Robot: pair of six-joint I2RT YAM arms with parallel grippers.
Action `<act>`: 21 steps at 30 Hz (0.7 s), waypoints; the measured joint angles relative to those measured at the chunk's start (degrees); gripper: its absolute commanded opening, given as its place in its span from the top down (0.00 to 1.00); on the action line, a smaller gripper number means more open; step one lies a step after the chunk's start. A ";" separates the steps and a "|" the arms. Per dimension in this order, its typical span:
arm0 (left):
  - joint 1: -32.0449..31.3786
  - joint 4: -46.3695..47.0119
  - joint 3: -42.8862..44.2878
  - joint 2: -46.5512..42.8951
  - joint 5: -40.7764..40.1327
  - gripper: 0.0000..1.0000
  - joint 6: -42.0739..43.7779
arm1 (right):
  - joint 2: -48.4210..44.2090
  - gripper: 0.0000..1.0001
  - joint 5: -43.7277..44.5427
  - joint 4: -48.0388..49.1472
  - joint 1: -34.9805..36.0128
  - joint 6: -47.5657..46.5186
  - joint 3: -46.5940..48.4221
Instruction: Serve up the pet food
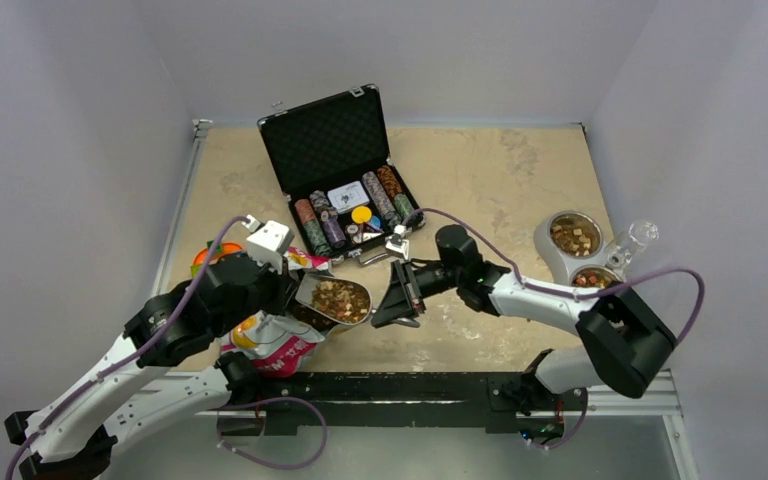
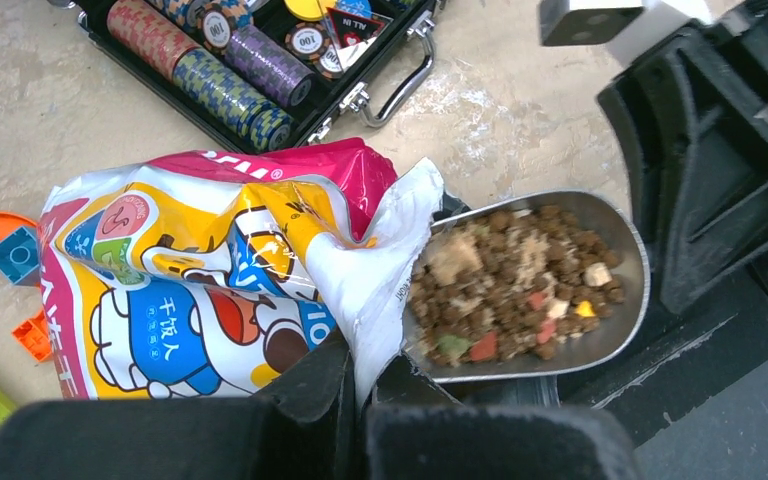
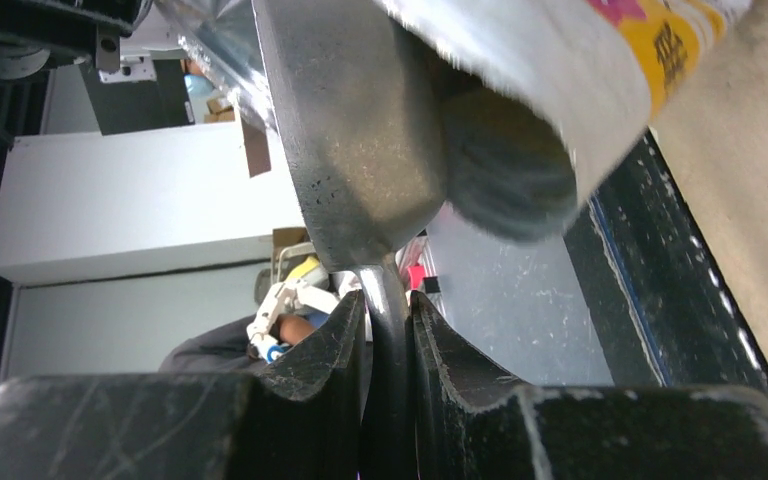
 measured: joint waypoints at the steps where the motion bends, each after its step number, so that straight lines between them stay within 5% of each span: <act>1: 0.00 -0.02 0.13 0.42 -0.17 1.00 -0.26 | -1.95 1.00 0.00 -0.33 -0.70 -0.09 -1.53; 21: -0.70 -4.46 5.75 9.33 -12.07 1.00 -9.25 | -37.29 1.00 3.21 -9.03 -11.10 4.50 -21.31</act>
